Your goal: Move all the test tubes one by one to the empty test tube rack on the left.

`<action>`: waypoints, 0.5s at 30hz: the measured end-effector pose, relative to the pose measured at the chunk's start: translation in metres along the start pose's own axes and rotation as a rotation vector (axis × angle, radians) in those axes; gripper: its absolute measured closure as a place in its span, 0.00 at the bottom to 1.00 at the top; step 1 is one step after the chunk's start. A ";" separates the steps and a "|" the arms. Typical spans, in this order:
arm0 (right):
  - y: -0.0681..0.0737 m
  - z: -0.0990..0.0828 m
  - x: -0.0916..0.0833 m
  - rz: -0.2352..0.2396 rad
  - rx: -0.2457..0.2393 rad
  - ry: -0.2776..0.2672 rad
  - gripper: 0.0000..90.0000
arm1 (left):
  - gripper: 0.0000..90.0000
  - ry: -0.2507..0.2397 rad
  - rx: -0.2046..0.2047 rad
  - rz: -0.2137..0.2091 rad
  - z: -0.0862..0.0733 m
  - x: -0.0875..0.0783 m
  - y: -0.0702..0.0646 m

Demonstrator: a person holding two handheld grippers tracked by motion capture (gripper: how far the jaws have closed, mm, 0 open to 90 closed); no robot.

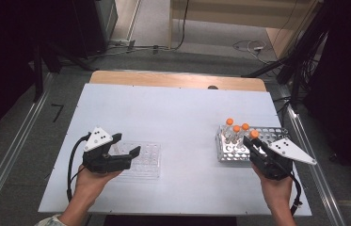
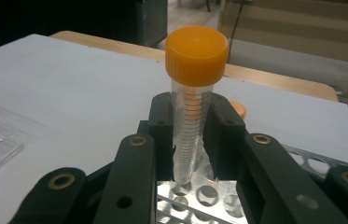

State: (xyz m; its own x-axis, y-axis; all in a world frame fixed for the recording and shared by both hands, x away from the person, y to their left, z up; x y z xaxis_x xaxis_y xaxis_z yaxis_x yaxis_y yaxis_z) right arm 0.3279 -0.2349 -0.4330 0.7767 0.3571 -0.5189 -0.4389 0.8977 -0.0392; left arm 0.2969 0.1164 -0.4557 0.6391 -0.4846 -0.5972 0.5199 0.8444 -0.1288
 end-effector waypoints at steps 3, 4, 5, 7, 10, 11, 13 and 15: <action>0.010 0.002 -0.001 0.029 -0.007 -0.001 0.80 | 0.24 -0.002 0.005 -0.009 0.001 0.002 -0.004; 0.014 0.002 0.000 0.039 -0.016 0.002 0.80 | 0.24 -0.001 0.009 -0.012 0.002 0.003 -0.006; 0.019 0.001 0.001 0.049 -0.024 0.007 0.80 | 0.24 0.000 0.013 -0.016 0.002 0.004 -0.008; 0.027 -0.001 0.004 0.070 -0.033 0.019 0.80 | 0.24 0.007 0.020 -0.021 0.002 0.007 -0.011; 0.041 -0.005 0.012 0.099 -0.056 0.042 0.80 | 0.25 0.016 0.024 -0.028 0.002 0.012 -0.015; 0.045 -0.006 0.015 0.109 -0.060 0.048 0.80 | 0.25 0.017 0.027 -0.030 0.001 0.013 -0.016; 0.053 -0.008 0.020 0.126 -0.073 0.058 0.80 | 0.26 0.015 0.029 -0.037 0.002 0.014 -0.018; 0.061 -0.011 0.025 0.145 -0.077 0.070 0.80 | 0.26 0.011 0.030 -0.046 0.003 0.016 -0.021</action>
State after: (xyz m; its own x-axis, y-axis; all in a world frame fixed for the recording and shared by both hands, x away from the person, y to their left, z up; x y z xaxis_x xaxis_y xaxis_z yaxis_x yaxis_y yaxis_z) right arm 0.3155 -0.1741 -0.4572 0.6702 0.4605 -0.5821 -0.5799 0.8143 -0.0235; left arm 0.2976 0.0901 -0.4596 0.6080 -0.5200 -0.5999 0.5654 0.8141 -0.1326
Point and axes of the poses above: each handheld gripper's, and its own axes: x roughly forward along the jaws, z roughly out of its top, y roughly to its left, the point moved 10 cm from there along x, roughly forward along the jaws, and after that the axes turned 9 degrees about y, right-handed, at the moved point
